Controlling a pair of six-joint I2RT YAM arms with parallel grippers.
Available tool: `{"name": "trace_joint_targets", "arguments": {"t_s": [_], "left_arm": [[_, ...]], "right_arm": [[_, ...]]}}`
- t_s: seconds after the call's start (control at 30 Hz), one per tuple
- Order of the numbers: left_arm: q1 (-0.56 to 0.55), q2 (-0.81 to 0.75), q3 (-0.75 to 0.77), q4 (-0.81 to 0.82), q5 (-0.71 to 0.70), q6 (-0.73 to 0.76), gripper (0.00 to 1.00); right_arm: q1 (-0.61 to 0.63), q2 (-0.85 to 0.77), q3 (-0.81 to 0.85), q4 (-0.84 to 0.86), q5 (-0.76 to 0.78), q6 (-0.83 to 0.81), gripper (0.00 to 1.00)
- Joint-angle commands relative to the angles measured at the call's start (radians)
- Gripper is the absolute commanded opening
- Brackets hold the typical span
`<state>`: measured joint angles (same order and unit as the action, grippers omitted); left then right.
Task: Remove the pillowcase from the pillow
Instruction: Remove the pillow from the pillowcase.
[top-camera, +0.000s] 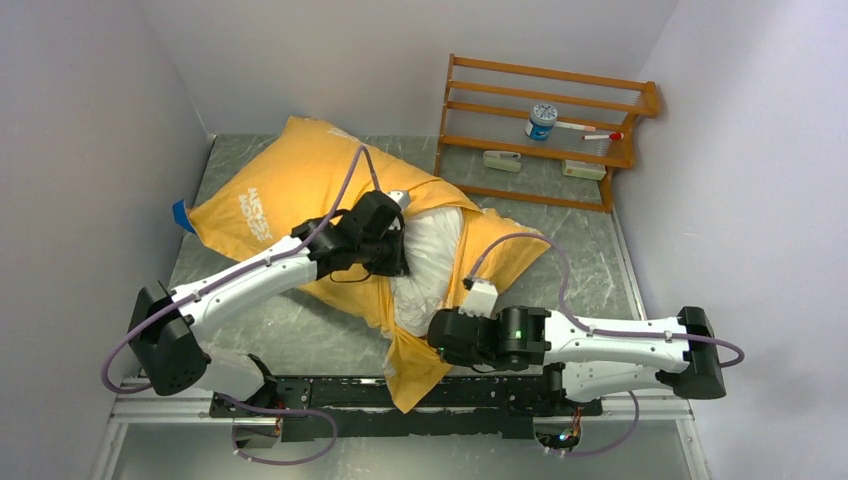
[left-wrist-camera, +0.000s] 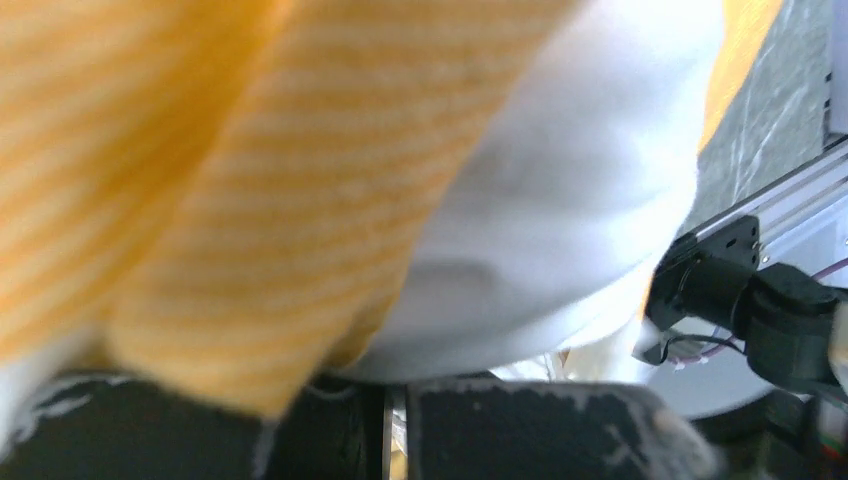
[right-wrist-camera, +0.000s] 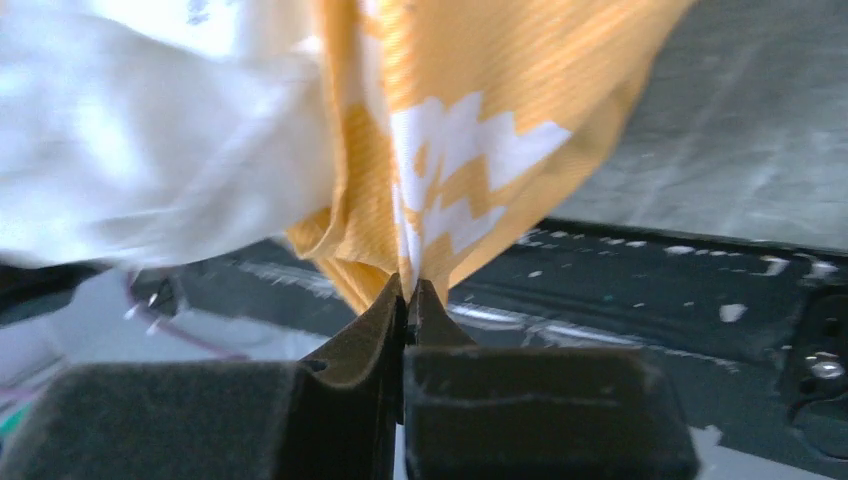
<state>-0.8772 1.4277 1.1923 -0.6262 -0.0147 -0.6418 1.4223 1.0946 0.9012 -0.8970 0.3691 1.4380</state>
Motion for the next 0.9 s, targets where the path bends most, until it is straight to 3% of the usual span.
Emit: {"name": "trace_joint_targets", "arguments": {"t_s": [0.0,0.17,0.33,0.43,0.53,0.57,0.67,0.73,0.87], "left_arm": [[0.080,-0.025,0.051,0.143,-0.130,0.052,0.05],[0.079,-0.097,-0.052,0.241,-0.039,0.024,0.05],[0.078,-0.139,-0.087,0.247,0.082,0.034,0.05],[0.076,-0.162,-0.113,0.256,0.196,0.068,0.05],[0.073,-0.194,-0.159,0.257,0.280,0.099,0.05],[0.069,-0.211,-0.178,0.260,0.300,0.107,0.13],[0.050,-0.284,-0.237,0.266,0.329,0.109,0.53],[0.031,-0.319,-0.270,0.263,0.336,0.098,0.70],[-0.065,-0.368,-0.332,0.267,0.298,0.038,0.78]], "right_arm": [[0.035,-0.027,-0.127,-0.269,-0.126,0.061,0.00],[0.035,-0.105,-0.218,-0.137,-0.112,0.149,0.00],[0.032,-0.216,-0.255,0.002,0.124,0.246,0.00],[0.022,-0.261,-0.285,0.152,0.242,0.181,0.00],[-0.073,-0.244,-0.305,0.221,0.201,0.129,0.00],[-0.125,-0.226,-0.317,0.248,0.147,0.081,0.00],[-0.301,-0.173,-0.375,0.379,-0.093,-0.064,0.00],[-0.347,-0.162,-0.430,0.516,-0.209,-0.117,0.00],[-0.358,-0.141,-0.517,0.759,-0.324,-0.099,0.00]]}}
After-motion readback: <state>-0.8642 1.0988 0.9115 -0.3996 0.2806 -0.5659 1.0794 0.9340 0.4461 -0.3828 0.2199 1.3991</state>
